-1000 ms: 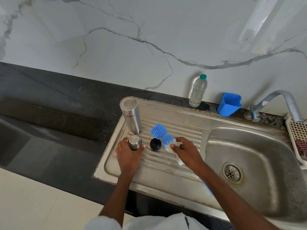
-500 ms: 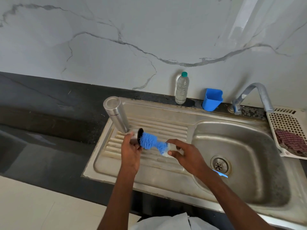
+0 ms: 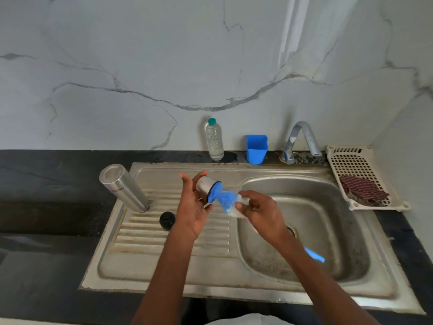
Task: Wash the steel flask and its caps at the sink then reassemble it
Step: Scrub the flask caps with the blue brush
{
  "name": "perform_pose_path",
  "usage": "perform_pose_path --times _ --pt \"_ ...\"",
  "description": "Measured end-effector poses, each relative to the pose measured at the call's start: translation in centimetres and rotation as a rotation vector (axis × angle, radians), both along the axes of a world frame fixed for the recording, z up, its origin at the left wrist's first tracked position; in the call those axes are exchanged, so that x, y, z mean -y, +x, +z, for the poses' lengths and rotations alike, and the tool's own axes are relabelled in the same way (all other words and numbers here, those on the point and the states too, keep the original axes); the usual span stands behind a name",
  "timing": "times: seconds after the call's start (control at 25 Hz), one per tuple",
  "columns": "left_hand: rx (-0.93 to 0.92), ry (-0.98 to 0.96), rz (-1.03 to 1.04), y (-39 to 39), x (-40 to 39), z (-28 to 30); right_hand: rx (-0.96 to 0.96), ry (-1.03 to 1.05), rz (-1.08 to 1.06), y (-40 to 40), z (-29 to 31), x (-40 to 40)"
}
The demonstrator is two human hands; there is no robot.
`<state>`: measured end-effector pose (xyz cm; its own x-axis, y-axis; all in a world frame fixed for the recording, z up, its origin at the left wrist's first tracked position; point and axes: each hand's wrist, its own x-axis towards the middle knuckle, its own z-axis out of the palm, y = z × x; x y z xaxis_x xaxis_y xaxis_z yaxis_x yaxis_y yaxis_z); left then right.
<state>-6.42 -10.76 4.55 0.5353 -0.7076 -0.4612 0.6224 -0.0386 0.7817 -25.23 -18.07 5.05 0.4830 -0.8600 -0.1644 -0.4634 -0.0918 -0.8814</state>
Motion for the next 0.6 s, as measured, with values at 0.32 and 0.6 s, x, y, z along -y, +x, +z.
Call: perform_pose_path --times 0.32,0.6 --pt "-0.133 -0.145 -0.013 -2.2 5.3 4.9 0.29 0.551 -0.097 0.7 1.7 1.2" --pt "0.035 0.057 -0.024 -1.7 5.9 5.7 -0.098 -0.68 -0.182 -0.9 0.9 2.7"
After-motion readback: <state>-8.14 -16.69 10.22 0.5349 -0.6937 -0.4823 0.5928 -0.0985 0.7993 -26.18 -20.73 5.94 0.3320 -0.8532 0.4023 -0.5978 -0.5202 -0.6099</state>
